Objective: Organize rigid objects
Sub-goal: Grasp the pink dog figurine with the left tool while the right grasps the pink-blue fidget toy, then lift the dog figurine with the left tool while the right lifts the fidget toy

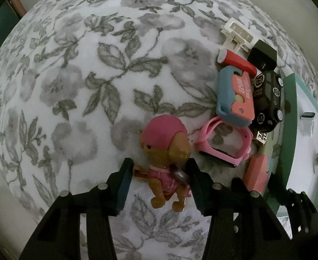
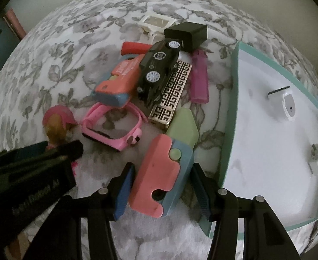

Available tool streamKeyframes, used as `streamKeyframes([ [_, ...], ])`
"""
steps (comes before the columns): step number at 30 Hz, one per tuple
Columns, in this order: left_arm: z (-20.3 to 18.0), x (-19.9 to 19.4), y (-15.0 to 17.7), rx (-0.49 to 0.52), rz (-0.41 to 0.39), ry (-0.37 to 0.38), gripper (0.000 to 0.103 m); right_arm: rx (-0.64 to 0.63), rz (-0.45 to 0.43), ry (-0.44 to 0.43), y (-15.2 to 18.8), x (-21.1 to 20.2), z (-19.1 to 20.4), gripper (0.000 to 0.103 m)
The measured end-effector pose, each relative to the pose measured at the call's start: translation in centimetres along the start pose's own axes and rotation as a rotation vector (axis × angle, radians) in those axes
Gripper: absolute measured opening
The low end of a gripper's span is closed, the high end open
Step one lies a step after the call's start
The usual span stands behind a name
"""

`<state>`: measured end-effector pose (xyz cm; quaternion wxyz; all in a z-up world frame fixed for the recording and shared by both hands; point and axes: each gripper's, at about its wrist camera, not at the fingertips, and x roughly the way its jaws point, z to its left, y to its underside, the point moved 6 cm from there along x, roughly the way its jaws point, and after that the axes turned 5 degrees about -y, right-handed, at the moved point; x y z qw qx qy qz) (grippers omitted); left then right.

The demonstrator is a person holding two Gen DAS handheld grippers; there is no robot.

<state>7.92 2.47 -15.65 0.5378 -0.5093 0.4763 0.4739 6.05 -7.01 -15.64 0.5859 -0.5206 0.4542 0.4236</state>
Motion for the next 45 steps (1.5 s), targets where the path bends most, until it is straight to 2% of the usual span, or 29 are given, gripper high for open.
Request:
streamKeyframes([
  [4, -0.1, -0.1, -0.2, 0.008, -0.003, -0.008, 0.052, -0.004, 0.005, -0.001, 0.9, -0.3, 0.2, 0.054],
  [13, 0.6, -1.1, -1.0, -0.03, -0.021, 0.035, 0.052, 0.039, 0.004, -0.036, 1.4, -1.2, -0.5, 0.052],
  [23, 0.8, -5.4, -3.0, -0.047, -0.134, 0.073, 0.052, 0.13, -0.059, -0.124, 0.9, -3.9, -2.4, 0.049],
  [27, 0.2, -8.3, -3.5, -0.032, -0.221, 0.096, 0.052, 0.162, -0.104, -0.163, 0.4, -5.8, -3.2, 0.047],
  [28, 0.0, -8.7, -3.5, -0.029, -0.236, 0.098, 0.052, 0.169, -0.117, -0.164, 0.1, -6.4, -3.6, 0.042],
  [29, -0.1, -9.3, -3.6, -0.023, -0.254, 0.099, 0.052, 0.177, -0.131, -0.183, 0.1, -7.0, -3.9, 0.024],
  [31, -0.4, -9.7, -3.6, -0.01, -0.27, 0.096, 0.052, 0.194, -0.137, -0.232, 0.2, -7.7, -4.2, 0.019],
  [32, -0.6, -9.8, -3.7, -0.004, -0.273, 0.094, 0.052, 0.188, -0.141, -0.227, 0.0, -7.9, -4.1, 0.017],
  [36, -1.2, -9.4, -3.4, 0.005, -0.256, 0.091, 0.052, 0.175, -0.136, -0.225, -0.3, -7.6, -3.6, 0.017],
  [45, -0.9, -8.2, -2.1, 0.003, -0.212, 0.071, 0.052, 0.143, -0.07, -0.229, 0.4, -6.3, -3.1, 0.018],
])
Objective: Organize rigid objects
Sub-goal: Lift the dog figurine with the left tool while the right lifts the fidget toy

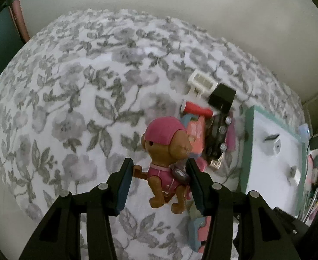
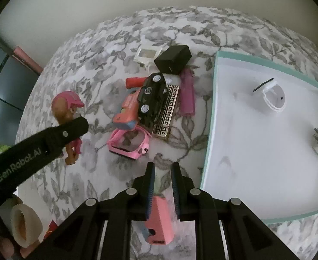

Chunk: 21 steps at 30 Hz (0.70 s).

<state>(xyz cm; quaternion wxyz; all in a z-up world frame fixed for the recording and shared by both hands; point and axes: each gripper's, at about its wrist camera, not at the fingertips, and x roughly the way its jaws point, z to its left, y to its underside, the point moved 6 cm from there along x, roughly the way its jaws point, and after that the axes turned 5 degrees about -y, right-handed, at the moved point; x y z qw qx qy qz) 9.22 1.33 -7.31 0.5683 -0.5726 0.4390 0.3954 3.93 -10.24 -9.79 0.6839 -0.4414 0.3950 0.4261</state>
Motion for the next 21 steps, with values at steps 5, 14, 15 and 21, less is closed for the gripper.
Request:
streamKeyframes([
  [5, 0.2, 1.7, 1.7, 0.001, 0.079, -0.003, 0.052, -0.045, 0.049, 0.027, 1.3, 0.5, 0.3, 0.019],
  [14, 0.5, 3.3, 4.7, -0.009, 0.188, 0.03, 0.052, -0.06, 0.098, 0.039, 3.0, 1.1, 0.6, 0.036],
  [15, 0.7, 3.3, 4.9, -0.013, 0.191, 0.027, 0.052, -0.062, 0.103, 0.041, 3.2, 1.2, 0.6, 0.038],
  [21, 1.5, 3.4, 5.9, -0.032, 0.213, 0.03, 0.052, -0.119, 0.122, 0.056, 4.4, 1.6, 1.8, 0.045],
])
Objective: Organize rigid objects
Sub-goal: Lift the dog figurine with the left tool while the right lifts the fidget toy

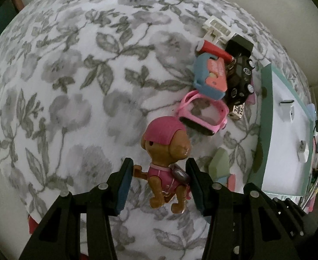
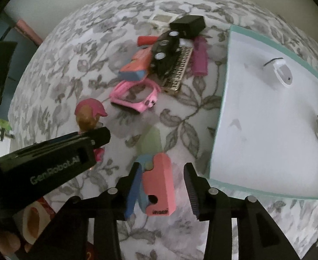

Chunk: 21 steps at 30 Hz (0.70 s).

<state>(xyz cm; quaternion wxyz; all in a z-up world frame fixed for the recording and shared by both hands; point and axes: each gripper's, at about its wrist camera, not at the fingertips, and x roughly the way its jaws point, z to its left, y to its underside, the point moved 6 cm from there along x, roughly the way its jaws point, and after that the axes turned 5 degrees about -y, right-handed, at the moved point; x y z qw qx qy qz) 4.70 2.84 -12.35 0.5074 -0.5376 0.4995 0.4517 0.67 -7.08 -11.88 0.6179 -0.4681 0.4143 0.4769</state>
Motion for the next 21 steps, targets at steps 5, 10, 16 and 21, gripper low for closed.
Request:
streamKeyframes([
  [5, 0.4, 0.3, 0.5, -0.009, 0.019, 0.002, 0.052, -0.05, 0.04, 0.036, 0.8, 1.4, 0.9, 0.046],
  [10, 0.8, 0.6, 1.2, -0.013, 0.032, 0.007, 0.052, -0.08, 0.058, 0.063, 1.3, 2.5, 1.2, 0.047],
  [16, 0.6, 1.4, 0.9, -0.024, 0.046, 0.009, 0.052, -0.083, 0.084, 0.084, 1.4, 4.3, 1.3, 0.047],
  [21, 0.8, 1.9, 0.6, -0.03, 0.05, 0.011, 0.052, -0.099, 0.084, 0.11, 1.4, 5.0, 1.7, 0.047],
])
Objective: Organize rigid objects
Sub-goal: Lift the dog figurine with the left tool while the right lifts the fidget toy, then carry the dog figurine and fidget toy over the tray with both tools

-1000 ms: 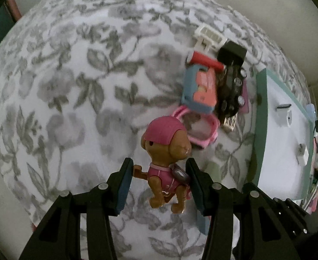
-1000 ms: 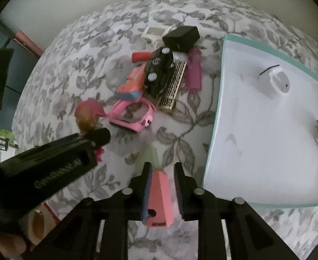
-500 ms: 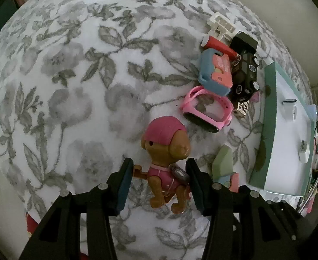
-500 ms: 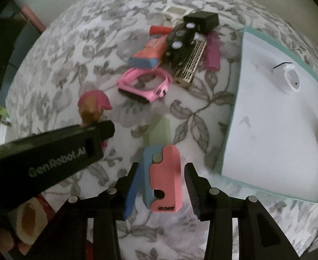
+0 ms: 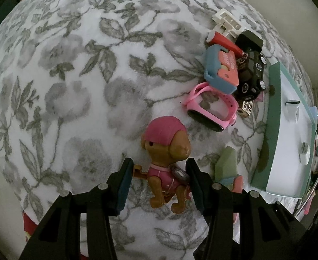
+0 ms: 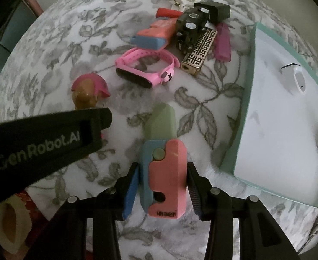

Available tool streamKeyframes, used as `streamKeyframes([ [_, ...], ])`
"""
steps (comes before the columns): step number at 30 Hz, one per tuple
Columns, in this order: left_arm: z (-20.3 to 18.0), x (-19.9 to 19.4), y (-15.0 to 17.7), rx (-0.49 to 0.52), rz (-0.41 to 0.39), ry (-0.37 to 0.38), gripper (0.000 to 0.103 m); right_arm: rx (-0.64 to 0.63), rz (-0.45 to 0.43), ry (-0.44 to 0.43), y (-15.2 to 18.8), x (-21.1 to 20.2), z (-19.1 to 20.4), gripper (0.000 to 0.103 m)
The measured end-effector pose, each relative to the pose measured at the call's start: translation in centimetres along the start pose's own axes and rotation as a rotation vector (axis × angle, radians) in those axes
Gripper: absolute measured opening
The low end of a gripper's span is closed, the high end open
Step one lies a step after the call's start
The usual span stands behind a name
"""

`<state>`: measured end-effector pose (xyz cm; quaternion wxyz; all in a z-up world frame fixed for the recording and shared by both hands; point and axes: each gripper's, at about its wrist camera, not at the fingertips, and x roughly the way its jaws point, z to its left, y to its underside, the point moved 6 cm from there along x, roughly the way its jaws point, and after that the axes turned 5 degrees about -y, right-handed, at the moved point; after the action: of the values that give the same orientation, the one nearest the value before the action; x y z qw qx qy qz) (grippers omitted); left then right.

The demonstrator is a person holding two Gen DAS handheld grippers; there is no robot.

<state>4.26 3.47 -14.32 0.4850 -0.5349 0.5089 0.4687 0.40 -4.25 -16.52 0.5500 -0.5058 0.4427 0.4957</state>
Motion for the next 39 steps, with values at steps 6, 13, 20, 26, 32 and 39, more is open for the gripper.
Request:
streamKeyframes([
  [6, -0.1, -0.2, 0.0, -0.002, -0.005, 0.001, 0.052, -0.006, 0.001, 0.007, -0.1, -0.2, -0.3, 0.045],
  [13, -0.6, -1.5, -0.6, 0.016, -0.054, -0.007, 0.052, -0.001, -0.028, -0.002, -0.1, -2.4, -0.8, 0.045],
  [20, -1.2, -4.9, -2.1, 0.02, -0.183, 0.024, 0.052, 0.031, -0.107, -0.055, -0.8, -5.1, -1.3, 0.045],
  [26, -2.4, -8.3, -3.1, 0.045, -0.3, 0.032, 0.052, 0.08, -0.189, -0.075, -1.7, -7.7, -2.4, 0.045],
  [32, -5.8, -9.1, -4.0, 0.115, -0.314, 0.037, 0.052, 0.192, -0.253, -0.08, -1.6, -9.5, -5.4, 0.045],
  [39, -11.5, -9.4, -3.7, 0.23, -0.31, 0.011, 0.052, 0.342, -0.332, 0.016, -1.6, -11.7, -11.7, 0.045],
])
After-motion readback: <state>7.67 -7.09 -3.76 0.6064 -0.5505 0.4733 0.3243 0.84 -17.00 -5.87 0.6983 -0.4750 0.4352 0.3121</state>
